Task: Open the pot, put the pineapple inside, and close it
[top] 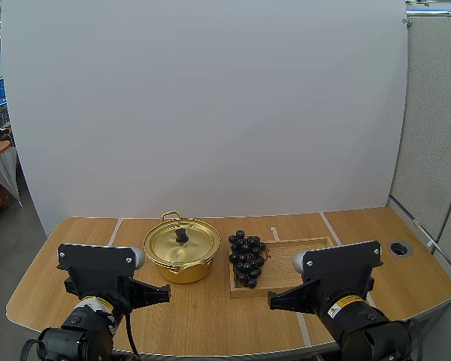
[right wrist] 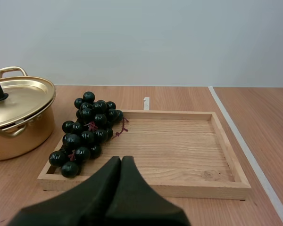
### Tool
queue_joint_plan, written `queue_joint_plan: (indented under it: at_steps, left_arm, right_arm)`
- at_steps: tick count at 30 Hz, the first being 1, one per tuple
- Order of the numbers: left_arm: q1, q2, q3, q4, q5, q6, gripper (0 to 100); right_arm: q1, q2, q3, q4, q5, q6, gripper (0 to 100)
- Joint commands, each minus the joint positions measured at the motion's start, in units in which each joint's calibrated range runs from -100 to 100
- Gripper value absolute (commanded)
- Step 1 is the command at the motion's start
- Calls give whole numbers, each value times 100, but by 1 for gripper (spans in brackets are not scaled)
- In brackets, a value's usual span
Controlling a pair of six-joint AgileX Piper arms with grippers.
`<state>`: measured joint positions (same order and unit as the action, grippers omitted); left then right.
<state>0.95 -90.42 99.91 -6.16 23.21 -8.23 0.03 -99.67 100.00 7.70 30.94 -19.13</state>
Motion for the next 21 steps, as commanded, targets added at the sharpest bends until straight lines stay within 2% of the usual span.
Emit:
queue_joint_plan:
  at_steps: [1, 7, 15, 21]
  left_arm:
    - [9, 27, 9, 5, -186, -63, 0]
    - [9, 13, 9, 5, -183, -63, 0]
    - [9, -945, 9, 5, -183, -63, 0]
    - [9, -958, 9, 5, -246, -63, 0]
  right_arm:
    - [-25, -33, 0, 19, 15, -58, 0]
    - [-25, -33, 0, 19, 15, -58, 0]
    - [-25, -33, 0, 19, 15, -58, 0]
    - [-25, -33, 0, 19, 15, -58, 0]
